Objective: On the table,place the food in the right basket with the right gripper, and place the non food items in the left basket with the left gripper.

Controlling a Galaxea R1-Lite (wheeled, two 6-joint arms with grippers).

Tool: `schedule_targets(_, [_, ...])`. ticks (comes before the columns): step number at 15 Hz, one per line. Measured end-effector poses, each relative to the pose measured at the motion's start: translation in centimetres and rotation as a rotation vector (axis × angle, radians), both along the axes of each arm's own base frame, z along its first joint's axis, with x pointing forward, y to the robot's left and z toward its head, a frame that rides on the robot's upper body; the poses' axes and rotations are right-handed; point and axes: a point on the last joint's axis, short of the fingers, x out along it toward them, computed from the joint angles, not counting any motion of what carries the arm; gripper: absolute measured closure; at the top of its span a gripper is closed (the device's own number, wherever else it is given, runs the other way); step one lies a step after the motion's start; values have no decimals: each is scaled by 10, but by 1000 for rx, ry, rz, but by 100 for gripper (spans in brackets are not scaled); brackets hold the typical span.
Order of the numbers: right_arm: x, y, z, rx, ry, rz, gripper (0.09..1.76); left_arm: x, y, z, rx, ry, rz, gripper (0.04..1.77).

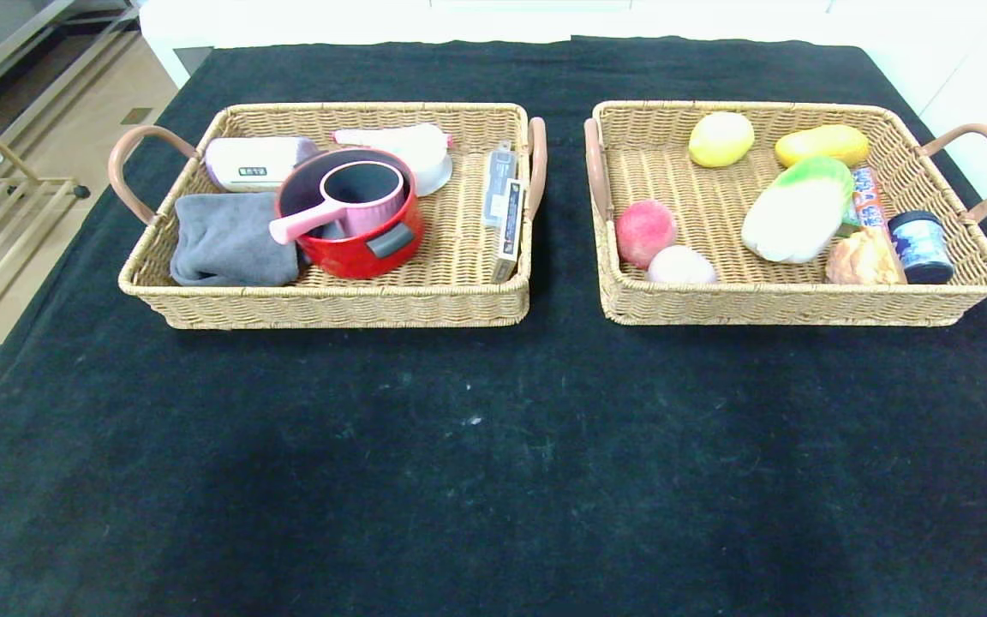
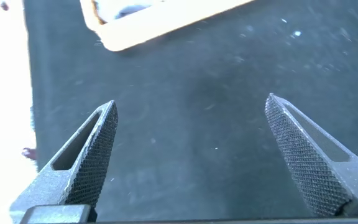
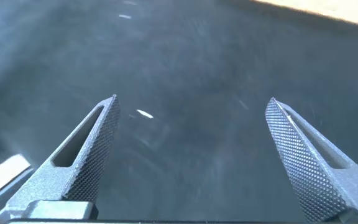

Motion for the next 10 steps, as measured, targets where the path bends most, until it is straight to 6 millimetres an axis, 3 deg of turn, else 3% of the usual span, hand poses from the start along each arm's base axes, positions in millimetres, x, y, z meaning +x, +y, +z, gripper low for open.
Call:
schedule_targets(7, [-51,-3,-31,-6,-115,-167,14,-34,-2,-32,-6,-105,94,9])
schedule_targets(10, [-60,-8,-43,-18,-175,-412,14,-40,-3,-52,-6,-134,115,9])
